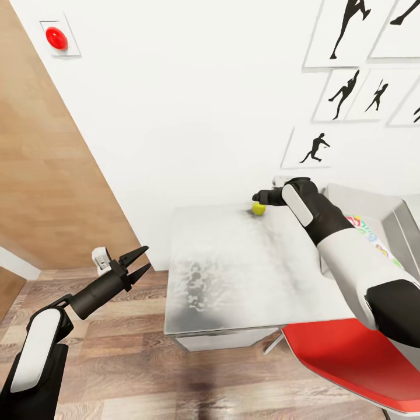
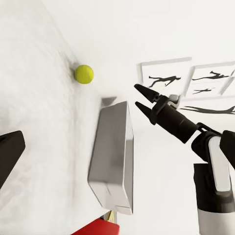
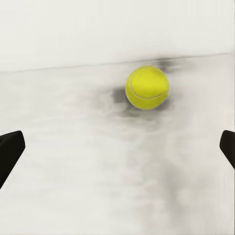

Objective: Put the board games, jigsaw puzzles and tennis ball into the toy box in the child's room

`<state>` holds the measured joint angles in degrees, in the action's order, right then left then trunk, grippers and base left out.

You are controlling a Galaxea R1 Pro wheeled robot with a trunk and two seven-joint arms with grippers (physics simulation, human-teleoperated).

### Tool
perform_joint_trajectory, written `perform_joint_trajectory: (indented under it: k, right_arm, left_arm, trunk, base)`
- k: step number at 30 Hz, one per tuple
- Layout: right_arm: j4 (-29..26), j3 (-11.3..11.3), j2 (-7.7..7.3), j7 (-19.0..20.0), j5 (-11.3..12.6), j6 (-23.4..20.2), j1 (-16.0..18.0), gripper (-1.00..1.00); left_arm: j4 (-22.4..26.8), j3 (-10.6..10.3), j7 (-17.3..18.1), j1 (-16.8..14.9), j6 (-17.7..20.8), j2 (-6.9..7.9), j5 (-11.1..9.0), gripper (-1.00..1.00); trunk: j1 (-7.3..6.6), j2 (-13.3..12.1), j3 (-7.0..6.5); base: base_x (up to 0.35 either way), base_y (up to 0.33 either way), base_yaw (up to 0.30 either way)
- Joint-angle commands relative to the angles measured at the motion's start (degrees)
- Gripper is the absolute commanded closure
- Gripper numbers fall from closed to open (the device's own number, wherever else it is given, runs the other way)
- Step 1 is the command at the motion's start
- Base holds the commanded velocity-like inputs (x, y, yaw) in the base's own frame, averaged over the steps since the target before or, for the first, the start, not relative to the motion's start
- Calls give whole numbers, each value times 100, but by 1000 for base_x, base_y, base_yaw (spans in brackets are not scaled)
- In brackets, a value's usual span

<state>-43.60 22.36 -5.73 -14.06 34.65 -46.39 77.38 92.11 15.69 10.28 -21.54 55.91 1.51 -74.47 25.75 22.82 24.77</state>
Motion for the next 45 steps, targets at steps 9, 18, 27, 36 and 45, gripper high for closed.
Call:
perform_joint_trajectory:
  k: [9, 18, 27, 36, 45]
  right_arm:
    - [186, 54, -140, -50, -45, 248, -8, -100]
    - [248, 67, -198, -48, -72, 343, -13, -100]
    - [268, 73, -213, -46, -79, 376, -31, -100]
    - [278, 74, -217, -45, -71, 386, -108, -100]
    - [281, 75, -209, -44, -59, 385, -148, -100]
  left_arm:
    - [0, 15, 61, 0, 17, -1, 47, -100]
    - [0, 13, 134, 1, 0, -1, 47, -100]
    - [0, 13, 169, 1, -7, -1, 47, -100]
    - [0, 0, 173, 1, -9, -6, 47, -100]
    - [0, -10, 175, 1, -10, -6, 47, -100]
  trunk:
    - [3, 10, 15]
    - [3, 10, 33]
    - [3, 10, 40]
    - [3, 10, 53]
    - [3, 10, 111]
  base:
    - [0, 0, 0]
    - [49, -26, 0]
    - [136, -72, 0]
    - [42, -22, 0]
    - [11, -6, 0]
